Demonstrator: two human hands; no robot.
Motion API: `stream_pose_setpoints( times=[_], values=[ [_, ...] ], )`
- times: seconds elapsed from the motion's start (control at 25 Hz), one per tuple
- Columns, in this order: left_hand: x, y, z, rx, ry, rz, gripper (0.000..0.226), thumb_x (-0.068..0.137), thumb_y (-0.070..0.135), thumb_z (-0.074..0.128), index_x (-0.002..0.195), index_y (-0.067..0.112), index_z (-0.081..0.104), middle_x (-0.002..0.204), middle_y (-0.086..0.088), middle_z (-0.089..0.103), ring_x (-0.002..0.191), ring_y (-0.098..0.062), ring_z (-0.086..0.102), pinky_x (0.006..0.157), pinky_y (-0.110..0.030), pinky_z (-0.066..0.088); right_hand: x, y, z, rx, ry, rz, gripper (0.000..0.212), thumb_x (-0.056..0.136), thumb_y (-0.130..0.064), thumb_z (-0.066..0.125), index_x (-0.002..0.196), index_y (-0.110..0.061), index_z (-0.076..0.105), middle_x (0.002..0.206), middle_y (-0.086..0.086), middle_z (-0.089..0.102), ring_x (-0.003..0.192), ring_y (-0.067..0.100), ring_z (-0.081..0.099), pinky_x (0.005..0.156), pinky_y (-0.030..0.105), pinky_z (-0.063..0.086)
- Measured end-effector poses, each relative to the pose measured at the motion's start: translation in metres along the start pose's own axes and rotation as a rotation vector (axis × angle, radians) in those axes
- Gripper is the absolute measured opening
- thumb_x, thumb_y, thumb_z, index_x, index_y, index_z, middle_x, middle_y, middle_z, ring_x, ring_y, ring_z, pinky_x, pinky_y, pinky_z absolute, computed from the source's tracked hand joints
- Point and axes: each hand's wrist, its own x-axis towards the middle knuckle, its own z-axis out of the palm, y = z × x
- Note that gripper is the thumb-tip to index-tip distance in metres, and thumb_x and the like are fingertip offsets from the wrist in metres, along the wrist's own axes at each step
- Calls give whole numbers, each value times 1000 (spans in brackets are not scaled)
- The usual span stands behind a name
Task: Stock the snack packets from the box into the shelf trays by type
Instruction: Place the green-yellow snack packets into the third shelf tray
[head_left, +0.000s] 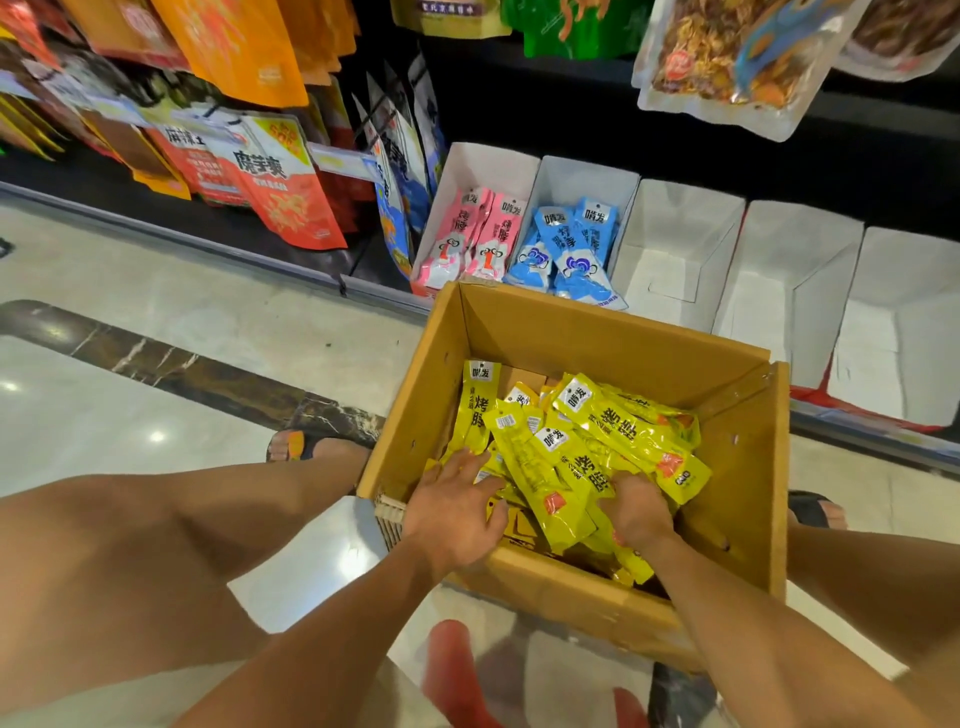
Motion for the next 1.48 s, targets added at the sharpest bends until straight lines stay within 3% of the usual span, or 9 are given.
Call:
stream_pose_setpoints(
  times=[0.24,0.48,0.64,0.76,0.84,0.92,1.08,1.2,1.48],
  values=[
    [1,0,-1,-21,-35,-5,56,96,59,25,144,40,48,167,10,24,157,-18,11,122,-49,25,0,5,-11,142,11,77,19,83,-25,74,88,-7,72,79,16,71,73,28,69,61,28,49],
    [4,0,-2,-63,-87,-7,52,98,59,33,142,38,53,162,12,35,155,-14,15,119,-46,29,-15,-4,-24,211,2,61,32,85,-27,75,110,-8,74,103,13,75,96,27,71,75,28,52],
    [8,2,-5,-142,-111,-22,51,100,59,31,136,37,60,155,9,46,152,-13,25,113,-44,37,-29,-18,-40,250,67,15,24,85,-23,74,77,-1,70,72,14,67,71,31,67,61,32,49],
    [16,2,-2,-389,-100,-109,51,97,67,30,124,39,65,135,1,63,128,-22,56,103,-42,48,-41,-33,-53,354,114,-27,15,87,-24,75,92,-10,75,82,3,67,51,13,57,50,21,48],
    [20,5,-4,-687,-47,-135,52,97,68,35,108,30,69,100,7,70,96,-17,65,92,-40,54,-46,-48,-59,468,114,-35,31,87,-26,76,114,-12,73,107,-1,70,68,13,68,58,10,46],
    [23,14,-12,-969,-18,-149,38,103,54,47,90,26,71,84,17,66,87,-9,64,88,-34,51,-50,-66,-61,564,118,-87,39,85,-26,79,120,-10,71,118,4,70,97,16,69,78,17,47],
    [30,25,-25,-1316,16,-170,28,101,41,61,86,18,66,85,3,62,81,-15,61,77,-33,47,-60,-105,-56,763,98,-150,41,79,-24,84,115,-12,71,106,4,70,97,13,66,87,27,54],
    [32,21,-27,-1432,114,-203,16,103,29,60,96,23,73,86,13,75,81,-8,68,70,-26,51,-65,-122,-49,837,33,-244,25,86,-17,78,109,-23,70,101,-2,70,93,12,67,84,28,55],
    [41,-8,-11,-1451,203,-310,17,106,26,55,103,30,71,105,7,77,103,-20,72,93,-44,57,-35,-96,-33,774,36,-105,19,92,-10,65,94,-28,72,101,-1,70,89,20,67,77,35,54]
  ],
)
